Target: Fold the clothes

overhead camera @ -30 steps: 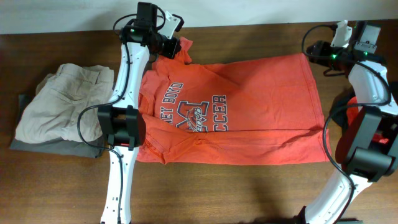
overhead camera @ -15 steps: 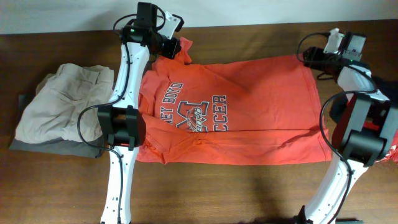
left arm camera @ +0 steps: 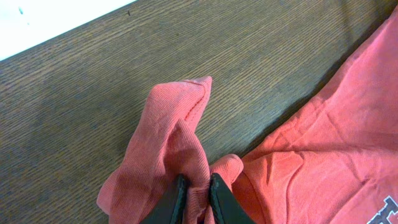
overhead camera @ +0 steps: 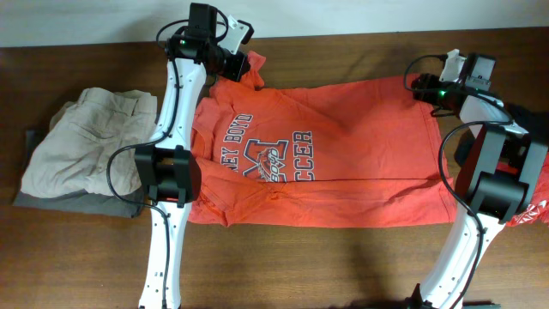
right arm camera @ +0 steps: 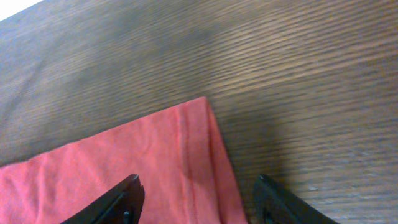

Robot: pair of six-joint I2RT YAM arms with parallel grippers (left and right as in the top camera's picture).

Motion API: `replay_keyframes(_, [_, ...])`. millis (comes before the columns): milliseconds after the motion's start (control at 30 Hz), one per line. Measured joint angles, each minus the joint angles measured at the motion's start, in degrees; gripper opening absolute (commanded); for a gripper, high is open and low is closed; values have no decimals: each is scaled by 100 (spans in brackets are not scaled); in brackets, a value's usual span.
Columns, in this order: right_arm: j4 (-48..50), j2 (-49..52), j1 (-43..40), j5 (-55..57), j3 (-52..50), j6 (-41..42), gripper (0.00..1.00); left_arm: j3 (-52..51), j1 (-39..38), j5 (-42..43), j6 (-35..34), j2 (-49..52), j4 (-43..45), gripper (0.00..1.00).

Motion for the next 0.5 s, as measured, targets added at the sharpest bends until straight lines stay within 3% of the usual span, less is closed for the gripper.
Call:
replay_keyframes(233, [-162,15,0,-463,20,-24,45,0,0,0,0,0,-2,14])
replay_keyframes(433, [-407,46,-4,-745,79,-15,30,0,0,0,2,0,-31,14])
replay_keyframes(500, [-553,61,-4,-782,142,-24,20,0,0,0,0,0,-42,14])
